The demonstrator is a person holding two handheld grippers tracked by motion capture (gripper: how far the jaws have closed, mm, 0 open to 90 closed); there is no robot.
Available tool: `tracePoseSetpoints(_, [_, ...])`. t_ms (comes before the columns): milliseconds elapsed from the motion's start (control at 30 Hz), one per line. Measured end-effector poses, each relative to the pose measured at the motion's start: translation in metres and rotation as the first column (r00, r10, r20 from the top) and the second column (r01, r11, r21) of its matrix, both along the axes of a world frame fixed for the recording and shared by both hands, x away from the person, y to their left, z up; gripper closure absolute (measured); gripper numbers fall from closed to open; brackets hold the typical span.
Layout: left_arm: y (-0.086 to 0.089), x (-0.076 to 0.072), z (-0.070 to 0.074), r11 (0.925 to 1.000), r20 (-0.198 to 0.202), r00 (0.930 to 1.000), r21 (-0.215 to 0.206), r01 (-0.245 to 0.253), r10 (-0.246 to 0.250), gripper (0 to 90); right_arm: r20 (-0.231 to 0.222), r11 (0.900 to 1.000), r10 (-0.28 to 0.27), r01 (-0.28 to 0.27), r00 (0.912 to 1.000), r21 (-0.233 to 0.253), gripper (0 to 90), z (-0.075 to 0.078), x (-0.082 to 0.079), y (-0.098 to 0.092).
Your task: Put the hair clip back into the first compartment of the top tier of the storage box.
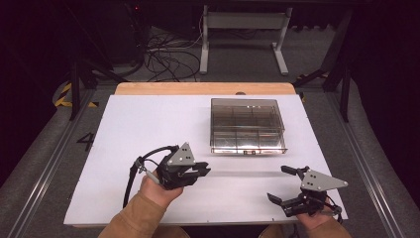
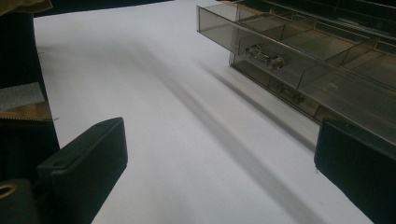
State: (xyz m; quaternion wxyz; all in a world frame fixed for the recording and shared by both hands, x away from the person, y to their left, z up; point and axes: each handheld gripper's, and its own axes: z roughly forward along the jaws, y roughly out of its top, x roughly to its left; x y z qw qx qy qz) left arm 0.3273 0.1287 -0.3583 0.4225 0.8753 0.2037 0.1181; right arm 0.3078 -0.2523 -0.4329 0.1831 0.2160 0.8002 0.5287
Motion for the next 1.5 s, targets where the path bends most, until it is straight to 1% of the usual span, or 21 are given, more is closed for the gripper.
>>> tracePoseSetpoints(267, [-0.008,0.011,0.006,0.9999,-0.007,1.0000,-0.016,0.002,-0.002,78.3,-0.002,1.000,0.002,-0.002,1.0000,-0.004,3.2,0.000,0.000,0.000])
tracePoseSetpoints(467, [-0.013,0.019,0.011,0.9999,0.000,1.0000,-0.010,0.002,-0.002,78.3,-0.004,1.000,0.002,-0.002,1.0000,-0.005,3.2,-0.001,0.001,0.000])
tracePoseSetpoints(633, [-0.018,0.026,0.012,0.9997,-0.007,1.0000,-0.023,-0.004,0.004,78.3,-0.002,1.000,0.003,-0.003,1.0000,-0.004,3.2,0.000,0.000,0.000])
tracePoseSetpoints(700, [-0.020,0.029,0.013,0.9998,-0.003,1.0000,-0.018,-0.003,0.003,78.3,-0.003,1.000,0.004,-0.004,1.0000,-0.005,3.2,0.000,0.000,-0.001])
tracePoseSetpoints(833, [-0.023,0.036,0.016,0.9997,-0.004,0.9999,-0.022,-0.011,0.011,78.3,-0.003,1.000,0.005,-0.005,1.0000,-0.005,3.2,0.000,0.001,-0.001])
tracePoseSetpoints(933, [-0.027,0.042,0.018,0.9997,-0.003,0.9999,-0.018,-0.017,0.017,78.3,-0.004,1.000,0.006,-0.006,1.0000,-0.006,3.2,-0.001,0.001,-0.001])
tracePoseSetpoints(1167, [-0.034,0.057,0.018,0.9992,-0.008,0.9993,-0.018,-0.036,0.036,78.3,-0.005,1.000,0.007,-0.007,1.0000,-0.008,3.2,-0.001,0.000,-0.001])
tracePoseSetpoints(1400, [-0.039,0.066,0.018,0.9986,-0.009,0.9988,-0.019,-0.049,0.049,78.3,-0.007,1.000,0.008,-0.008,0.9999,-0.007,3.2,-0.001,0.001,-0.001])
tracePoseSetpoints(1500, [-0.041,0.070,0.017,0.9977,-0.015,0.9982,-0.033,-0.059,0.058,78.3,-0.005,1.000,0.010,-0.010,0.9999,-0.009,3.2,-0.001,0.001,-0.001])
